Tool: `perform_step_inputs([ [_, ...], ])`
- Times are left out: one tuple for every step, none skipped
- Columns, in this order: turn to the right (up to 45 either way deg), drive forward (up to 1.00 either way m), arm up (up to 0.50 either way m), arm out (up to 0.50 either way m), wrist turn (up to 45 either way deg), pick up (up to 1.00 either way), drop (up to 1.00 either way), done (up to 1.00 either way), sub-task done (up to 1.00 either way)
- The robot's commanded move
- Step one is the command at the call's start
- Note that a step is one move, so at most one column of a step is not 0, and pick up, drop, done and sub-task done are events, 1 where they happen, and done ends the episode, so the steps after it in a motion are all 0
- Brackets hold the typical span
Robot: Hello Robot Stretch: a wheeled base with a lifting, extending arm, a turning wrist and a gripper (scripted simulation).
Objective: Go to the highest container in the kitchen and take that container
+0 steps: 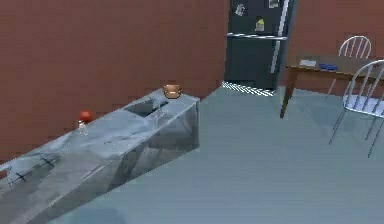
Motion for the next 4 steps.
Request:
perform_step_inputs([
  [0.0,0.80,0.00,0.00,0.0,0.00,0.00,0.00,0.00],
  [-45.0,0.00,0.00,0.00,0.0,0.00,0.00,0.00,0.00],
  [-45.0,0.00,0.00,0.00,0.0,0.00,0.00,0.00,0.00],
  [-9.0,0.00,0.00,0.00,0.0,0.00,0.00,0.00,0.00],
])
